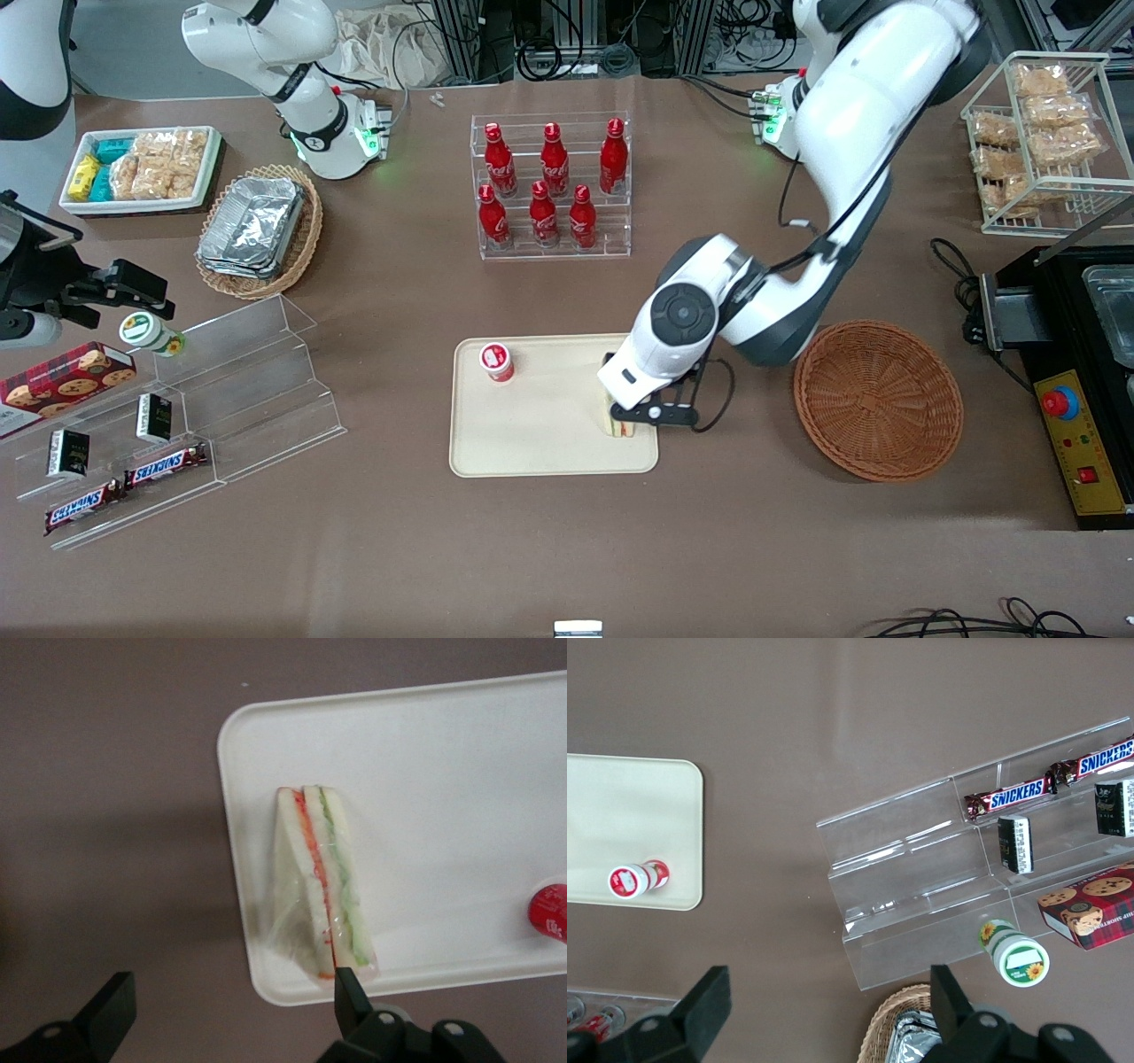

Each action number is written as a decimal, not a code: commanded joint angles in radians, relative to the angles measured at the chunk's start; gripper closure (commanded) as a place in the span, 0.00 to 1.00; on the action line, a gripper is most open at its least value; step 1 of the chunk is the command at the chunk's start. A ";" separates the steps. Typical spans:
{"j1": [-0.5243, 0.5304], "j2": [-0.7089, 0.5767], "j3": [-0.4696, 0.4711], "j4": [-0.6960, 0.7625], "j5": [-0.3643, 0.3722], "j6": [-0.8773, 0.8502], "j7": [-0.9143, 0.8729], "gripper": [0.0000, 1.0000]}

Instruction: Place sandwich from basket to tray

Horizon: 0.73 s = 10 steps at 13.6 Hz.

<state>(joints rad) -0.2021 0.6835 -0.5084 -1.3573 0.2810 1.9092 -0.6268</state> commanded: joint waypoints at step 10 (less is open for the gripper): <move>0.322 -0.475 0.007 -0.034 -0.054 -0.433 0.345 0.01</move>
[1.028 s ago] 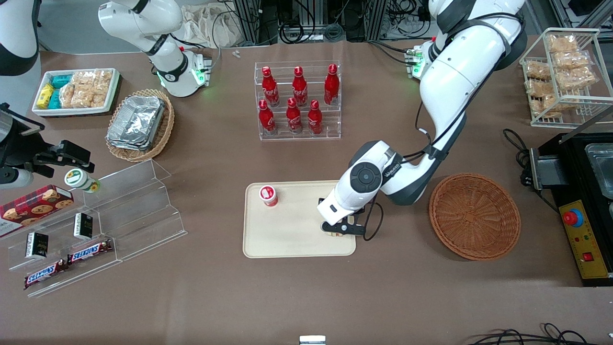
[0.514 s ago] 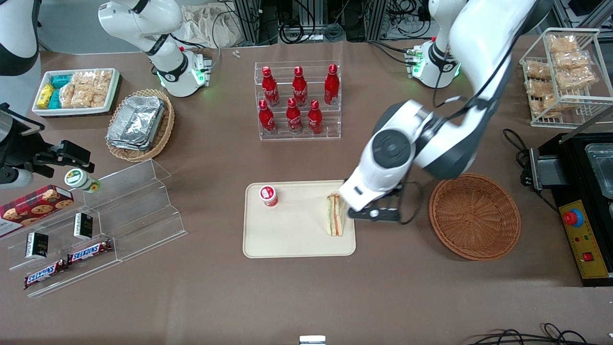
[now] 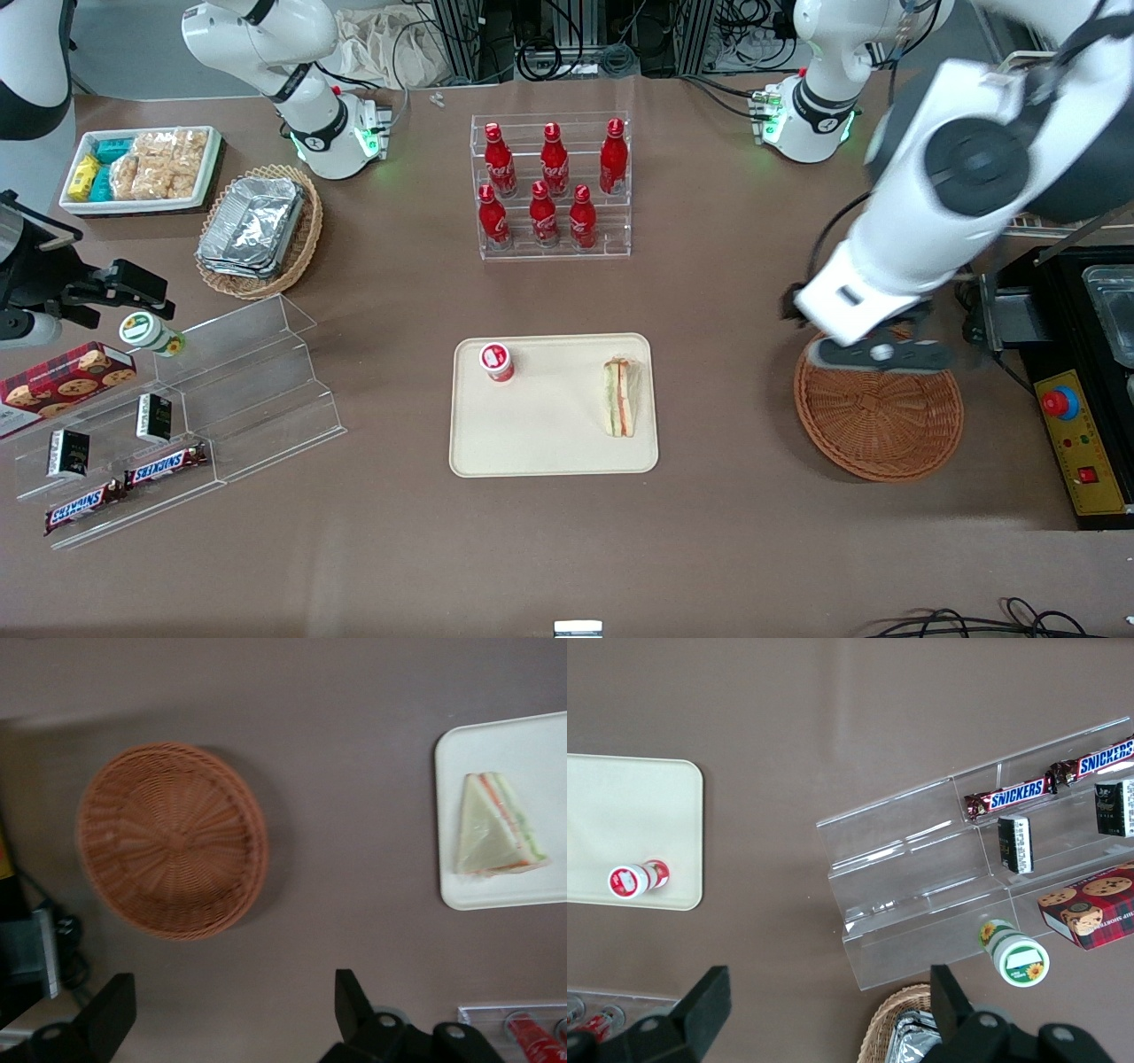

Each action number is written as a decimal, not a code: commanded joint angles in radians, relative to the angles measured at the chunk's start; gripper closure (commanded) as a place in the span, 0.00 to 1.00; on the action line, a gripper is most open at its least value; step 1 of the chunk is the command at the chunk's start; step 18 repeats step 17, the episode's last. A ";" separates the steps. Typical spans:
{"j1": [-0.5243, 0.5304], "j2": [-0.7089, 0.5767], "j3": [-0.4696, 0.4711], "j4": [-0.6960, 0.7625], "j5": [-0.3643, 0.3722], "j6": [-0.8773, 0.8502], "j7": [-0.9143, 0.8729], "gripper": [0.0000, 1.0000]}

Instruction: Place sandwich from basket to tray

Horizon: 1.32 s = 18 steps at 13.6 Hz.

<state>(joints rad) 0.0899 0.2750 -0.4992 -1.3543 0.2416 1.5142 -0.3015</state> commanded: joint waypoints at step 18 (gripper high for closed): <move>-0.042 -0.165 0.366 -0.048 -0.165 -0.054 0.139 0.00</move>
